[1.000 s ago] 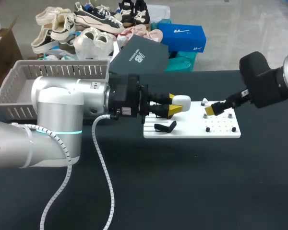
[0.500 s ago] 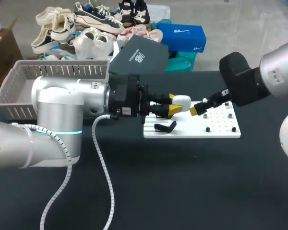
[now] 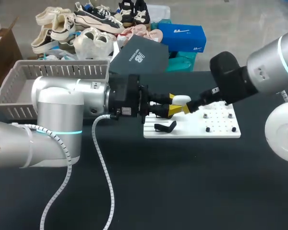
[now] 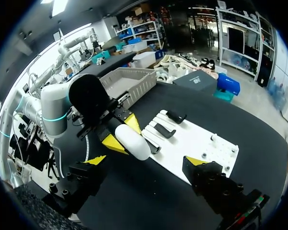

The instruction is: Pick up each earbud case from the left stands, insert the matching earbuds, close the lid, and place the case in the box.

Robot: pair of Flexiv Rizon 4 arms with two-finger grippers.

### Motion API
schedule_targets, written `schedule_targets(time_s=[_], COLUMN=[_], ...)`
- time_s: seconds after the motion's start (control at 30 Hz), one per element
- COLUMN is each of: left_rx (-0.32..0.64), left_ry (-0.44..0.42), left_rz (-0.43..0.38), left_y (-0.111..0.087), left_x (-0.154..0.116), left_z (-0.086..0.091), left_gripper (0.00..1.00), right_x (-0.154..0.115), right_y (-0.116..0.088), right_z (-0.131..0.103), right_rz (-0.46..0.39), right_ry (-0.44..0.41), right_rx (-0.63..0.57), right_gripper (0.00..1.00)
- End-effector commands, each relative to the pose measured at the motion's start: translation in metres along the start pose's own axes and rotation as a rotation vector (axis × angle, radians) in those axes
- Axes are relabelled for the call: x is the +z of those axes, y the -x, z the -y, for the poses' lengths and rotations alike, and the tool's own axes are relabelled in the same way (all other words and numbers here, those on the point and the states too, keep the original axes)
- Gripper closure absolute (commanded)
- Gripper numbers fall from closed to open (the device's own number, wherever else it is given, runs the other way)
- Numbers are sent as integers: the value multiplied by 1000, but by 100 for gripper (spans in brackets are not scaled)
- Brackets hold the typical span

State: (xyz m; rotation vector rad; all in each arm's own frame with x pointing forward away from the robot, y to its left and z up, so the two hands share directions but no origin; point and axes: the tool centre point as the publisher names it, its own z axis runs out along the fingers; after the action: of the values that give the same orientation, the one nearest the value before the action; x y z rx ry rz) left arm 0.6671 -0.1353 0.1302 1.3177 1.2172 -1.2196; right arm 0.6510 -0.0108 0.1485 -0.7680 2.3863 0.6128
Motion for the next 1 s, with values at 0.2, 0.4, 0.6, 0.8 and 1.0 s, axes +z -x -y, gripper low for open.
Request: schedule_targets(time_s=[0.2,0.4,0.6,0.8,1.0], left_rx=[0,0,0,0,0], left_ry=[-5,-5,-5,-5,-5], left_rz=[-1,-1,-1,-1,-1], left_y=[0,0,0,0,0], left_x=[1,1,1,1,1], left_z=[-2,-2,-2,-2,-2], left_gripper=[100,100,100,100,100], right_x=[8,10,13,14,13], right_y=[6,8,9,9,9], right_z=[3,6,6,8,10], right_rz=[-6,-6,-15,-21,-19], right_ry=[-17,-24,-31,-37,-44], right_rx=[10,17,16,17,24], right_gripper=[0,0,0,0,0])
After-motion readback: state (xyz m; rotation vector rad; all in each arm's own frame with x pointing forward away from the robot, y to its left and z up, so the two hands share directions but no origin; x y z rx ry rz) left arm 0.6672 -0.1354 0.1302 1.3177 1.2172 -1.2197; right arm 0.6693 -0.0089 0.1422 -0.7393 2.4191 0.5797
